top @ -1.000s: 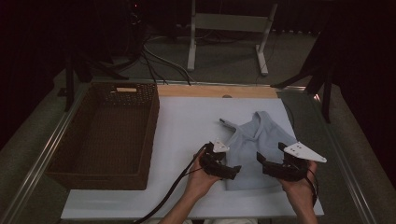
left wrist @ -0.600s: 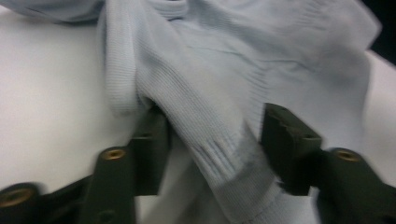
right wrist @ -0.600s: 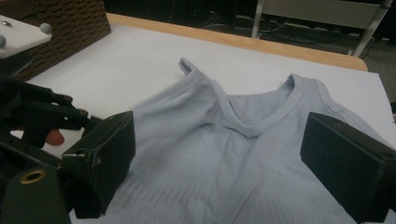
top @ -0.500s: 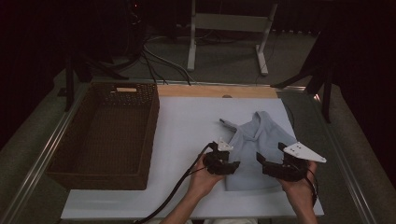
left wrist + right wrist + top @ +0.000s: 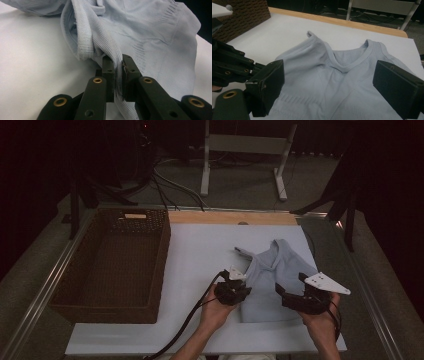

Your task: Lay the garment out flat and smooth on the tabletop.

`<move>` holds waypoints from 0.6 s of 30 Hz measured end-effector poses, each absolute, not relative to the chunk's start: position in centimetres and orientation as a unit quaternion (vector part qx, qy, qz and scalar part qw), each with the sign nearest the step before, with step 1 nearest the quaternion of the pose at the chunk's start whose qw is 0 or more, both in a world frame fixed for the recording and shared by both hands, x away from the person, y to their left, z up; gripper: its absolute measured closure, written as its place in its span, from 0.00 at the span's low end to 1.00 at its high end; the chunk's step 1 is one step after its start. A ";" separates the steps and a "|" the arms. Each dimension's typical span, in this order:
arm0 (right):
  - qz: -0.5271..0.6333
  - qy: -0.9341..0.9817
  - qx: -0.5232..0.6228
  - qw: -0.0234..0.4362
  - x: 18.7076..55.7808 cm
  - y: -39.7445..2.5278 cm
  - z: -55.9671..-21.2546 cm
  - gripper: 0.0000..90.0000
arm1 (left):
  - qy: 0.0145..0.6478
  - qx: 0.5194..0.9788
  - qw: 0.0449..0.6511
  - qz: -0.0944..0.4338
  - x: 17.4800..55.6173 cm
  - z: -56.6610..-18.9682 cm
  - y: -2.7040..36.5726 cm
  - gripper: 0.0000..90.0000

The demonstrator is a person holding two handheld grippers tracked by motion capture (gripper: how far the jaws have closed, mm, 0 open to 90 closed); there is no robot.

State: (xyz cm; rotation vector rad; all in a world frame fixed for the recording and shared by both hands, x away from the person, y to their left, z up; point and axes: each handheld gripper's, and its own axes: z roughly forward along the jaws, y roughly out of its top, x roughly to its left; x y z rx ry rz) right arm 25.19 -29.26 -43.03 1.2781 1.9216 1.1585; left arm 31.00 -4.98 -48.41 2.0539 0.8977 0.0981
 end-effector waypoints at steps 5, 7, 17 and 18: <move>0.431 0.715 0.476 0.276 25.2 -29.2 -43.1 0.12 | 0.366 0.821 0.437 0.039 31.0 -48.3 -4.4 0.94; 0.431 0.716 0.475 0.276 25.2 -29.2 -43.1 0.12 | 0.366 0.821 0.436 0.041 30.9 -48.3 -4.2 0.94; 0.430 0.716 0.476 0.276 25.2 -29.2 -43.1 0.12 | 0.374 0.817 0.436 0.044 31.0 -48.2 -2.8 0.94; 0.430 0.716 0.475 0.276 25.2 -29.2 -43.1 0.12 | 0.374 0.817 0.436 0.045 30.9 -48.2 -2.7 0.94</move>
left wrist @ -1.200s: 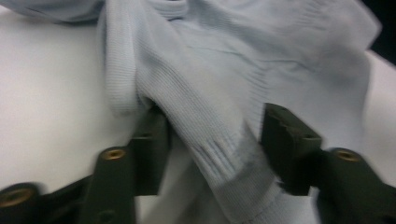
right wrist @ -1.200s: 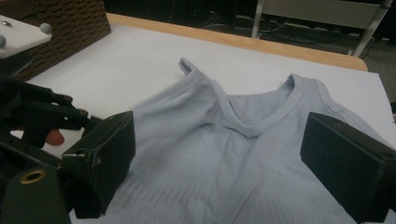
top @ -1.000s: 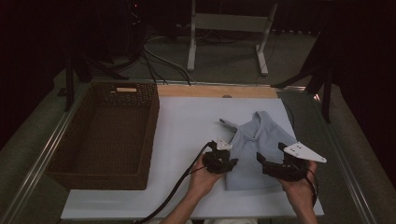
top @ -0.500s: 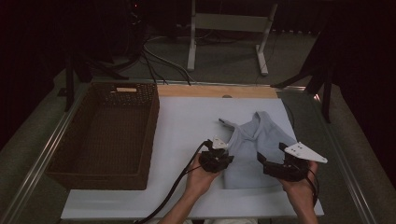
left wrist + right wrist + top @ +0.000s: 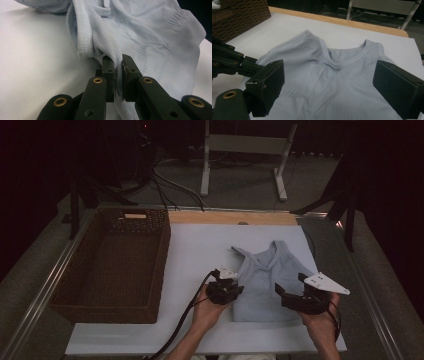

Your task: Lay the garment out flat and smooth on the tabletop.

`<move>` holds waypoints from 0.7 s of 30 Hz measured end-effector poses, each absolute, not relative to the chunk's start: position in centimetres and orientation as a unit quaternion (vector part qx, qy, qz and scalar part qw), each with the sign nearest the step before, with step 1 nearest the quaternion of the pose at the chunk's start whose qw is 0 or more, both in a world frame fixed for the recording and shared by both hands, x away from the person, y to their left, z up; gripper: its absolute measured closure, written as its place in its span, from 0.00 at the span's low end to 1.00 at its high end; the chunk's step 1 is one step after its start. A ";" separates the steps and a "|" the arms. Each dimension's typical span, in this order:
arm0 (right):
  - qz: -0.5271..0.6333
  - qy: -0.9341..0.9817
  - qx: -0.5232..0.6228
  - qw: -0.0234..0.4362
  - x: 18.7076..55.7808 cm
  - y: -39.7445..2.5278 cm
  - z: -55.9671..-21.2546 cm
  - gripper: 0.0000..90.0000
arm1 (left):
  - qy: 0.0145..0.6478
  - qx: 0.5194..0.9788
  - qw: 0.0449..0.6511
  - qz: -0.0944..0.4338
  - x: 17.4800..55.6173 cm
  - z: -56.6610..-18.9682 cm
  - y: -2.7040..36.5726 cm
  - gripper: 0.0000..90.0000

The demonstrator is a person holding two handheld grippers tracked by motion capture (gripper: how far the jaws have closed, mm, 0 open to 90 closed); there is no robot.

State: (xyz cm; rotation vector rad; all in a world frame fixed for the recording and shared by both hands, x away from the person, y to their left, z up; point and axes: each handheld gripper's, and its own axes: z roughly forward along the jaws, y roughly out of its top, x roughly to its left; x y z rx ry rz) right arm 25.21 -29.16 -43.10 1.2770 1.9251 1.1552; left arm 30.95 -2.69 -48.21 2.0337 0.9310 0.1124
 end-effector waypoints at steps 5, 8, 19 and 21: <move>0.430 0.717 0.475 0.276 25.2 -29.1 -43.1 0.12 | 0.377 0.816 0.436 0.048 31.0 -48.1 -2.1 0.94; 0.431 0.717 0.474 0.275 25.2 -29.1 -43.1 0.12 | 0.379 0.815 0.435 0.049 31.0 -48.0 -1.8 0.94; 0.431 0.717 0.474 0.276 25.2 -29.1 -43.2 0.12 | 0.384 0.812 0.436 0.053 30.9 -47.8 -0.7 0.94; 0.431 0.717 0.474 0.276 25.2 -29.2 -43.2 0.12 | 0.385 0.812 0.435 0.055 30.9 -47.7 -0.4 0.94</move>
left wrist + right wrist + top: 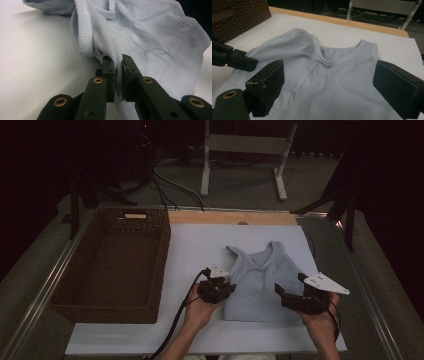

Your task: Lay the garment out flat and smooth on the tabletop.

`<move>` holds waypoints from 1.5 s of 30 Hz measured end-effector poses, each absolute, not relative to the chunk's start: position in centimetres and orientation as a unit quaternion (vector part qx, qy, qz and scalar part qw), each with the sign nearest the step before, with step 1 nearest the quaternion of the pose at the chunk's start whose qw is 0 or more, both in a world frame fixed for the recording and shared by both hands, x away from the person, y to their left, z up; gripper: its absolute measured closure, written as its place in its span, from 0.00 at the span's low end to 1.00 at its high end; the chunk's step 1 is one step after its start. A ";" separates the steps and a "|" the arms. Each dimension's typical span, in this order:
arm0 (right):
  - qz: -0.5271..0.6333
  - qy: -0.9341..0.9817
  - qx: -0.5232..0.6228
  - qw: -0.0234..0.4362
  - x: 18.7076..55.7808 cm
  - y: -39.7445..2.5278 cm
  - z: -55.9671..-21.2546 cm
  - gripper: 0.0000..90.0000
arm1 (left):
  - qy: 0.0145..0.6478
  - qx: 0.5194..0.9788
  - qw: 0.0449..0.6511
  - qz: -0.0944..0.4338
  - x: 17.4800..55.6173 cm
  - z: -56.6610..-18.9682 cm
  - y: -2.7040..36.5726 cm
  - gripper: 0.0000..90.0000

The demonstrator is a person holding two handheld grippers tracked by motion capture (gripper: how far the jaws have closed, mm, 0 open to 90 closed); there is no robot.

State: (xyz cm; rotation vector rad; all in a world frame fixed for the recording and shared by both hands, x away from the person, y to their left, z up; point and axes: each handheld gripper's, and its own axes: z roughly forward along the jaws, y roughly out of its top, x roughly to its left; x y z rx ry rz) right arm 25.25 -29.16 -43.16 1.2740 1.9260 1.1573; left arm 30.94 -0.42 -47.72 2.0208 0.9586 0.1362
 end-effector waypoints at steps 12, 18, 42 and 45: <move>0.431 0.716 0.475 0.277 25.2 -29.2 -43.1 0.12 | 0.396 0.804 0.438 0.064 31.0 -47.3 1.2 0.95; 0.429 0.716 0.476 0.277 25.3 -29.3 -43.2 0.12 | 0.403 0.800 0.440 0.068 31.1 -47.2 2.2 0.95; 0.430 0.712 0.479 0.280 25.3 -29.5 -43.3 0.12 | 0.430 0.783 0.442 0.085 31.7 -46.8 4.8 0.95; 0.430 0.712 0.479 0.280 25.4 -29.6 -43.3 0.12 | 0.433 0.781 0.442 0.086 31.8 -46.7 5.1 0.95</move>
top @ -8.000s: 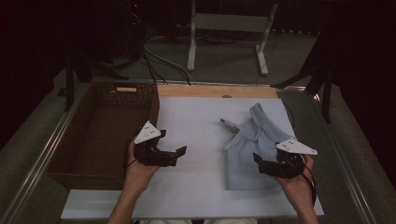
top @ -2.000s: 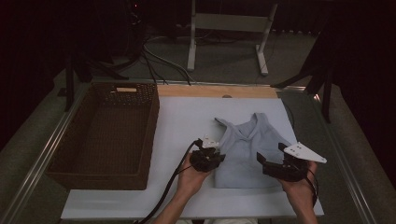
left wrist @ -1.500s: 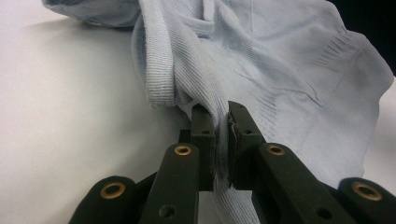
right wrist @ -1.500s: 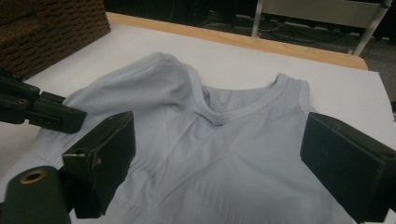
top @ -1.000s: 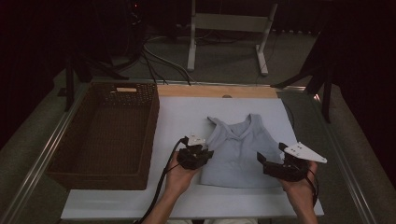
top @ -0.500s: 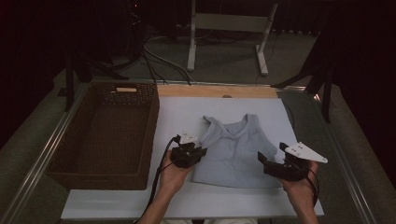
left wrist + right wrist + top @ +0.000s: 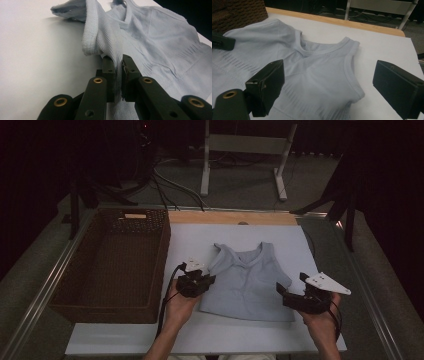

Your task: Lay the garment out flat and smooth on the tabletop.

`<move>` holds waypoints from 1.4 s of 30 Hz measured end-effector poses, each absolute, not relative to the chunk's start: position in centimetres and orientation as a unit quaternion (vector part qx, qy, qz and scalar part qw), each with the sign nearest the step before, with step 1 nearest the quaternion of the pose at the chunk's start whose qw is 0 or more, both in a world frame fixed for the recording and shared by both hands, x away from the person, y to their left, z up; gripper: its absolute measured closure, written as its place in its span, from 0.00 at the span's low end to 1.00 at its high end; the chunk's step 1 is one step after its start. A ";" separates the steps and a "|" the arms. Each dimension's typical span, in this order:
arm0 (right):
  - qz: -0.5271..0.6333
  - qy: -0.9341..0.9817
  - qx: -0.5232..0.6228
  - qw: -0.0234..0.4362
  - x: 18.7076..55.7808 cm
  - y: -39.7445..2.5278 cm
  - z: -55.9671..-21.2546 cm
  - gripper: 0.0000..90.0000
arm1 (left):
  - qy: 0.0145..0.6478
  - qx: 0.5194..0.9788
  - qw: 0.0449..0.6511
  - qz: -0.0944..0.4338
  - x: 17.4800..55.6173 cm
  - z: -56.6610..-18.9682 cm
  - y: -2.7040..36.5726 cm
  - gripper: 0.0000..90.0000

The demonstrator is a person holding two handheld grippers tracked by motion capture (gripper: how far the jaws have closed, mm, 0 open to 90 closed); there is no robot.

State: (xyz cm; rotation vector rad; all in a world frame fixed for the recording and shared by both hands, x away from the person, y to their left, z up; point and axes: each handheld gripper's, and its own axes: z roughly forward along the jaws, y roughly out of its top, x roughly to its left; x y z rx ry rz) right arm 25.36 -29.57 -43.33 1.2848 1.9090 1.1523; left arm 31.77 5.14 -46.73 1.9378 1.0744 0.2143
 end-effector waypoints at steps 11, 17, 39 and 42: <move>0.429 0.712 0.481 0.280 25.5 -29.6 -43.6 0.12 | 0.447 0.772 0.443 0.094 32.1 -46.7 6.2 0.95; 0.424 0.713 0.485 0.278 25.7 -29.8 -43.8 0.13 | 0.455 0.766 0.443 0.097 32.2 -46.6 6.7 0.95; 0.390 0.732 0.498 0.252 27.3 -29.9 -45.9 0.30 | 0.455 0.767 0.443 0.098 32.3 -46.6 6.8 0.95; 0.378 0.742 0.495 0.249 27.7 -29.9 -46.0 0.34 | 0.454 0.767 0.443 0.099 32.3 -46.5 6.7 0.95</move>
